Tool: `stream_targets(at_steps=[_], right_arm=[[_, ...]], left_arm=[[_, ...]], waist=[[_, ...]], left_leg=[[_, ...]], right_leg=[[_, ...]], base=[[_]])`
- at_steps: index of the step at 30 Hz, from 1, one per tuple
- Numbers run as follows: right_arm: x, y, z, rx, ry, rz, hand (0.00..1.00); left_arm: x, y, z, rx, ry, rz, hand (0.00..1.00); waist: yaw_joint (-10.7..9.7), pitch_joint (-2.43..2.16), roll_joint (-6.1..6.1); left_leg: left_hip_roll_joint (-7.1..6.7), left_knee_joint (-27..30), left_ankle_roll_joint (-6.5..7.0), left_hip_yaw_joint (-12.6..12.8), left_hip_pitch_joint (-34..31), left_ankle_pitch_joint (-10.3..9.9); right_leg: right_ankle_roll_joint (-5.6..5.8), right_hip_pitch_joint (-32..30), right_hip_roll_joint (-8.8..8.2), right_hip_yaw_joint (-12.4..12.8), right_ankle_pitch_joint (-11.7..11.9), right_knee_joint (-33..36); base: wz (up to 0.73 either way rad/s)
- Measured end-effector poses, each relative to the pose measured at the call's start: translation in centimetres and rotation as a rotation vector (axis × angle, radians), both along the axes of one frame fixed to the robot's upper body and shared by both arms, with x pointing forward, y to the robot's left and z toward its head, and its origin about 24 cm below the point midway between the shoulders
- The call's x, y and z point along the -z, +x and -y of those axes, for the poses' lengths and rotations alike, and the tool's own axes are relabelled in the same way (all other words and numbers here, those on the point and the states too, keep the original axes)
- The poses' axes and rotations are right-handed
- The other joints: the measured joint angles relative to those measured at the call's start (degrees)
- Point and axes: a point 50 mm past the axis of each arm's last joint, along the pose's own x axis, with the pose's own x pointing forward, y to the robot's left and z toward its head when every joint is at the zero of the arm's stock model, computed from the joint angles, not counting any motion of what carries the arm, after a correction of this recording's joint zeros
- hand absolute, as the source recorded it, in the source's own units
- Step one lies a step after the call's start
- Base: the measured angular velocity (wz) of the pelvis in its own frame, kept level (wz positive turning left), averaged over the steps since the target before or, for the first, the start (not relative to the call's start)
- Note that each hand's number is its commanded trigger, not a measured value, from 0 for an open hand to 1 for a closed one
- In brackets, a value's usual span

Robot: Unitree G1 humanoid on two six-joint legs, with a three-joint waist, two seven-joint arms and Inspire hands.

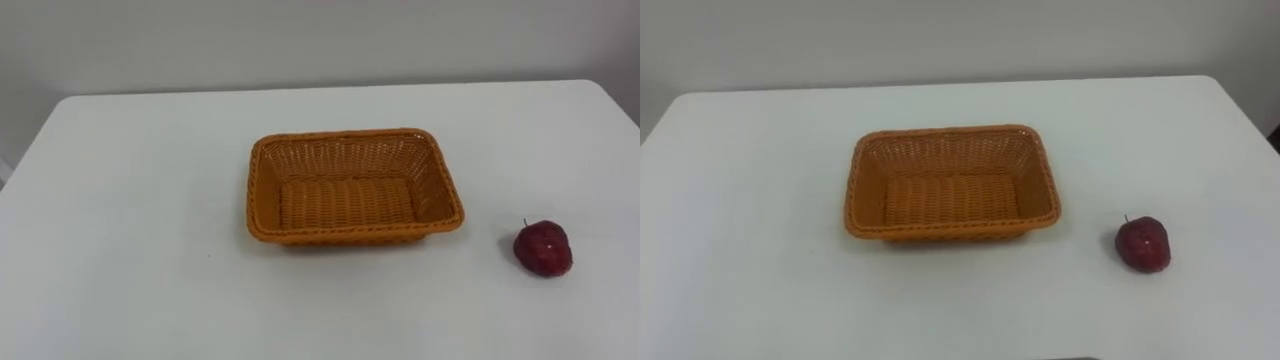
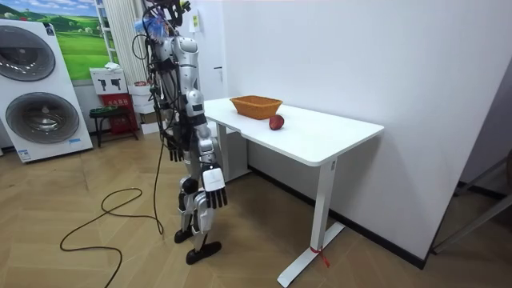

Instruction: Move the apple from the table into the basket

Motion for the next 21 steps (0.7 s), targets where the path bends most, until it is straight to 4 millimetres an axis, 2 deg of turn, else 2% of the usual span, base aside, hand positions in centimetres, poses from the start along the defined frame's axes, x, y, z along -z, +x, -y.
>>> stream_targets(at_steps=[1,5,7,11,12,13,18,21], right_arm=[[-0.1,-0.1,0.2,0.136,-0.015,0.032,0.0],[-0.3,0.3,0.8,0.447,-0.064,0.113,0.0],[-0.7,0.7,2.0,0.75,-0.113,0.206,0.0],[-1.5,1.5,4.0,1.092,-0.204,0.335,0.0],[-1.6,1.6,4.3,1.129,-0.216,0.346,0.0],[-1.8,1.8,4.7,1.189,-0.237,0.365,0.0],[-2.6,2.6,6.1,1.349,-0.311,0.411,0.0],[-3.7,3.5,7.4,1.401,-0.367,0.455,0.0]], left_arm=[[0.0,-0.1,-0.2,-0.018,0.005,0.001,0.0],[-0.2,-0.5,-0.6,-0.061,0.032,0.007,0.0],[-0.4,-1.4,-1.2,-0.161,0.056,0.019,0.0],[-0.7,-2.0,-2.3,-0.219,0.115,0.042,0.0],[-0.8,-2.0,-2.5,-0.217,0.121,0.047,0.0],[-1.0,-1.9,-2.9,-0.211,0.135,0.061,0.0],[-1.5,-1.2,-4.4,-0.195,0.18,0.114,0.0],[-1.6,-1.1,-4.6,-0.207,0.187,0.127,0.0]], waist=[[0.0,0.02,0.02],[-0.8,0.03,0.11],[-2.0,0.0,0.06],[-3.9,-0.07,-0.63],[-4.3,-0.19,-1.01],[-4.7,-0.1,-1.14],[-4.7,-0.38,-2.39],[-4.6,-0.33,-2.48]], left_leg=[[0.0,-0.2,0.0,0.0,0.2,0.0],[-0.04,-0.2,0.0,0.0,0.5,0.0],[-0.04,-0.3,0.01,0.1,0.7,0.0],[-0.1,-0.3,0.01,0.1,0.5,0.0],[-0.12,-0.3,0.01,0.1,0.5,0.0],[-0.12,-0.2,0.01,0.1,0.4,0.0],[-0.09,0.0,0.01,0.1,-0.6,0.0],[-0.11,0.5,0.07,0.1,-1.5,0.0]], right_leg=[[0.0,0.2,0.01,0.0,0.0,-0.1],[0.0,0.8,0.0,0.0,0.0,-0.8],[0.01,1.0,-0.02,-0.1,0.0,-0.8],[0.05,1.0,-0.04,-0.3,-0.1,-0.9],[0.06,1.0,-0.06,-0.3,-0.2,-0.8],[0.05,1.0,-0.06,-0.2,-0.2,-0.8],[0.04,0.2,-0.04,-0.1,-0.2,-0.3],[0.06,-1.0,-0.07,0.0,-0.2,0.6]], base=[[0.0],[0.01],[0.0],[0.02],[0.0],[0.0],[0.0],[-0.02]])
